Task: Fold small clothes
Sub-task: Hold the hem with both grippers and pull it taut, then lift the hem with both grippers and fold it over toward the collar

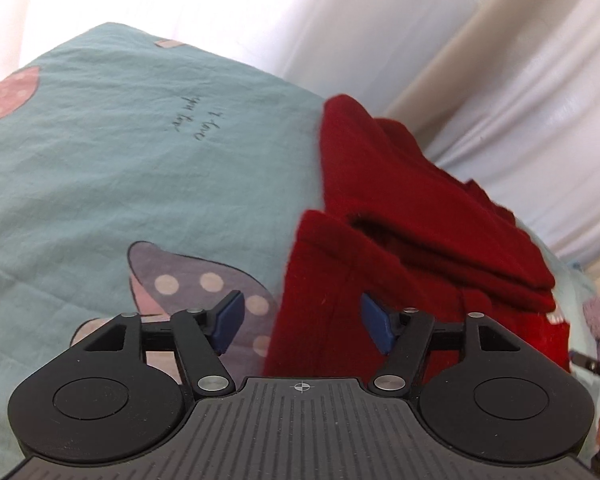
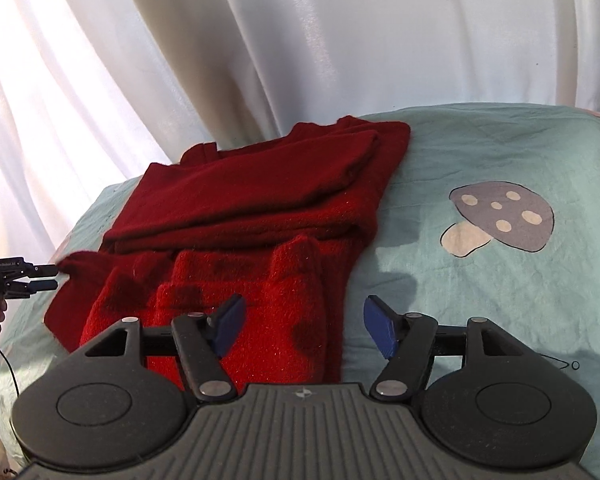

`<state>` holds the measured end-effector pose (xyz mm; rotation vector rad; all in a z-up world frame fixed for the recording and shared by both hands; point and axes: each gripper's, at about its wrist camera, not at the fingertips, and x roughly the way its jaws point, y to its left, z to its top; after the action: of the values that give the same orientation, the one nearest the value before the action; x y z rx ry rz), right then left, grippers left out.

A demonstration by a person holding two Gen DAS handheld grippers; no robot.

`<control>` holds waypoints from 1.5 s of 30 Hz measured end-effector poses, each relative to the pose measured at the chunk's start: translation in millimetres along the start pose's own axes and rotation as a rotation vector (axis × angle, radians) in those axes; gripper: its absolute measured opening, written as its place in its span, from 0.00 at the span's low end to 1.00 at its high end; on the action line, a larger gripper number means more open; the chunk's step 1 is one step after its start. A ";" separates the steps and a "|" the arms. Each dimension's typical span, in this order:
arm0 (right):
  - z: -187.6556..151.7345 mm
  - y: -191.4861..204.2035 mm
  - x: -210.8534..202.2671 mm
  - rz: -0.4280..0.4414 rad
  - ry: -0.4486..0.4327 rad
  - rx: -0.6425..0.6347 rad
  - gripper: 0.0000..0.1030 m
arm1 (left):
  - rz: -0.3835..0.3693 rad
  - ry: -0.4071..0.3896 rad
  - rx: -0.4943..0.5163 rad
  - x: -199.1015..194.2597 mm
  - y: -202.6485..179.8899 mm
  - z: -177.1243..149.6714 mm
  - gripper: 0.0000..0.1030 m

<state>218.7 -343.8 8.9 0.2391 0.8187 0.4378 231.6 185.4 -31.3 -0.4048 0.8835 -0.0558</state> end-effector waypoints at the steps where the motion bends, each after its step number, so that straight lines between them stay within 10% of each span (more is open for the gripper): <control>1: 0.9 2.4 4.8 0.004 0.010 -0.004 0.64 | 0.004 0.020 0.028 7.2 -4.7 0.5 0.68; 6: 9.4 15.3 33.6 0.016 0.033 -0.025 0.57 | -0.031 0.068 0.054 34.4 -16.7 7.9 0.53; 10: 10.9 23.4 44.5 -0.024 0.050 -0.067 0.14 | -0.020 0.046 0.076 32.9 -18.9 7.4 0.26; 18: 11.6 34.1 24.9 -0.024 -0.006 -0.107 0.11 | -0.090 -0.013 0.124 11.6 -28.9 10.1 0.17; 25: 8.1 32.4 34.8 0.031 0.031 -0.096 0.18 | -0.095 0.057 0.157 38.4 -34.7 10.7 0.33; 29: 8.0 34.1 46.2 0.020 0.053 -0.094 0.17 | -0.039 0.075 0.150 40.5 -41.0 13.3 0.16; 45: 92.0 53.0 -3.7 -0.121 -0.296 -0.181 0.09 | -0.034 -0.297 0.285 -37.3 -103.6 104.8 0.15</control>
<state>270.3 -302.2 91.9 0.0822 0.4973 0.3498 299.8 131.4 93.4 -0.1556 0.5651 -0.1471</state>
